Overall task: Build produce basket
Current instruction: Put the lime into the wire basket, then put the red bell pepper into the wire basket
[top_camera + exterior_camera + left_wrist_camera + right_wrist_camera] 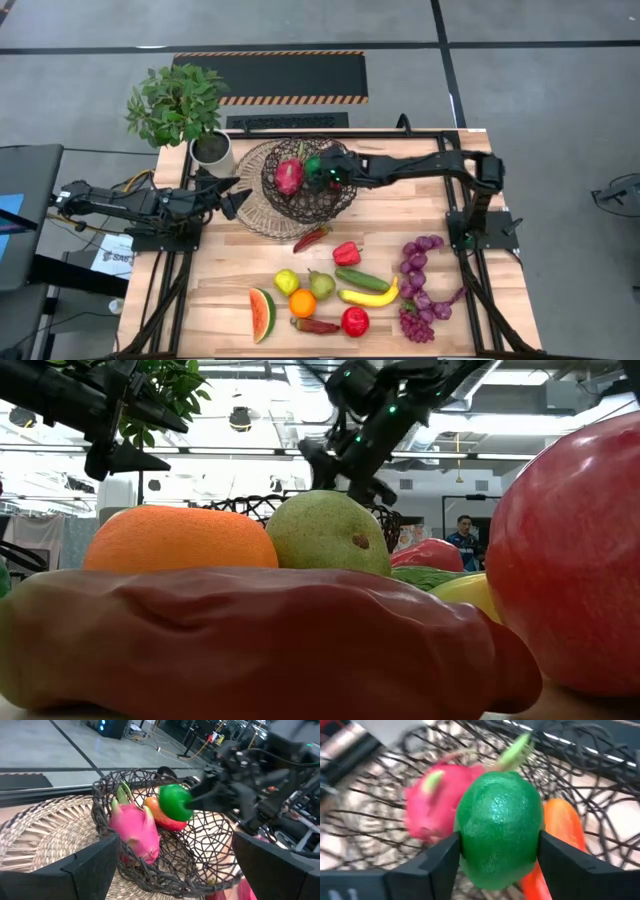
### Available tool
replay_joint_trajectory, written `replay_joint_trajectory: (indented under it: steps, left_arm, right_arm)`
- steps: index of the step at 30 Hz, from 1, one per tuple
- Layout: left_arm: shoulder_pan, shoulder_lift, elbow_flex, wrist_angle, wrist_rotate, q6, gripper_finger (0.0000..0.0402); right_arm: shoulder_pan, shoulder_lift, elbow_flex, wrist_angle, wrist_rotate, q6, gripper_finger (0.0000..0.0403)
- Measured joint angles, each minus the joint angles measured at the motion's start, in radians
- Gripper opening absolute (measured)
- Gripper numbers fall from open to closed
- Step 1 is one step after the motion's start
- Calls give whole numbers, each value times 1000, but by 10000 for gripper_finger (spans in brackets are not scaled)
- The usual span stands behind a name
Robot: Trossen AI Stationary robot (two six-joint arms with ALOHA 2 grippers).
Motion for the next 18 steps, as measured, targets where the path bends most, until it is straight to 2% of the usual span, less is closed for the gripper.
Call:
replay_joint_trajectory:
  steps: [5, 10, 18]
  left_arm:
    - [0, 0, 0, 0, 4, 1, 368]
    - [0, 0, 0, -6, 5, 3, 368]
    - [0, 0, 0, -15, 15, -4, 368]
  right_arm:
    - [-22, 49, 63, 25, -20, -49, 306]
    - [-25, 37, 115, 6, -23, -125, 323]
    - [-22, 10, 215, -188, -23, -181, 333]
